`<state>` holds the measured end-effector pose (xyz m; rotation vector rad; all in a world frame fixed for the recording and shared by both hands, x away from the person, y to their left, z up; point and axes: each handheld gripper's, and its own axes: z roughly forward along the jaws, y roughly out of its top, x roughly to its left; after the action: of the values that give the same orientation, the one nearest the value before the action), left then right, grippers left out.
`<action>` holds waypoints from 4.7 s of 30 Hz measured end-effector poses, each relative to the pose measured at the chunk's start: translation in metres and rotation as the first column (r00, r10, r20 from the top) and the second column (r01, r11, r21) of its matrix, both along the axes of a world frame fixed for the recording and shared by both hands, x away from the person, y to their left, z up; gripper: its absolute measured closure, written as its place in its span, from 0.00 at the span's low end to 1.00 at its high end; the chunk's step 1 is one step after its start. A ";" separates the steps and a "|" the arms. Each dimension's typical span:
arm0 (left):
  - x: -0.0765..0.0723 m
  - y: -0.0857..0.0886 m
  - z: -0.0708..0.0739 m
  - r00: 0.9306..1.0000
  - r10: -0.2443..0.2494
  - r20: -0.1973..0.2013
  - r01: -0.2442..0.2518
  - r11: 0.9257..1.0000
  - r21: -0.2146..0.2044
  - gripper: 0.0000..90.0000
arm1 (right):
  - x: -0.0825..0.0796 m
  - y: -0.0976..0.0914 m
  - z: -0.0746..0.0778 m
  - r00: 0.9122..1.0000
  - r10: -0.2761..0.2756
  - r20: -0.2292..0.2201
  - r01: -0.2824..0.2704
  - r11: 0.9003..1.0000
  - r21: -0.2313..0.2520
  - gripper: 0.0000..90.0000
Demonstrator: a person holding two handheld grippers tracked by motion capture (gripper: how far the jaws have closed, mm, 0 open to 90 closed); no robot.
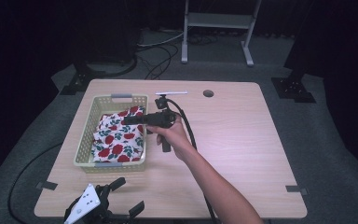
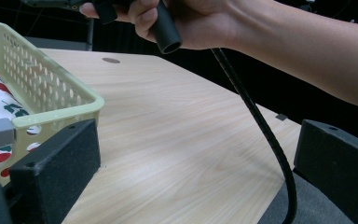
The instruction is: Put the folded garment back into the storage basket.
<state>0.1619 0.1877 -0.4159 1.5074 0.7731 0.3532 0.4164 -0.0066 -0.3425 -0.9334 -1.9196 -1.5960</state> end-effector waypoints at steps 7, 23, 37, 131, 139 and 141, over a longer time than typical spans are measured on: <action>-0.001 0.001 0.000 1.000 0.000 0.002 0.000 1.000 -0.002 0.00 | -0.002 -0.008 0.003 1.000 0.003 0.005 -0.003 1.000 0.002 0.18; -0.001 0.002 0.000 1.000 0.005 0.002 -0.005 1.000 -0.004 0.00 | -0.003 -0.022 0.002 1.000 0.019 0.007 -0.019 1.000 -0.016 0.18; -0.001 0.002 0.000 1.000 0.008 0.001 -0.008 1.000 -0.004 0.00 | -0.004 -0.041 -0.001 1.000 0.014 -0.001 -0.014 0.999 -0.031 0.18; 0.000 0.000 -0.001 1.000 0.004 -0.006 -0.004 1.000 0.000 0.00 | -0.046 -0.183 -0.016 0.996 -0.081 0.045 0.087 0.981 -0.174 0.18; 0.000 0.000 -0.001 1.000 0.005 -0.005 -0.005 1.000 0.002 0.00 | -0.058 -0.197 -0.030 0.994 -0.105 0.034 0.109 0.980 -0.163 0.18; 0.000 0.000 -0.001 1.000 0.006 -0.004 -0.006 1.000 0.001 0.00 | -0.062 -0.200 -0.036 0.994 -0.108 0.030 0.112 0.981 -0.161 0.18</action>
<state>0.1615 0.1880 -0.4170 1.5072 0.7812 0.3548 0.3542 -0.2065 -0.3787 -1.1112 -2.0701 -1.5319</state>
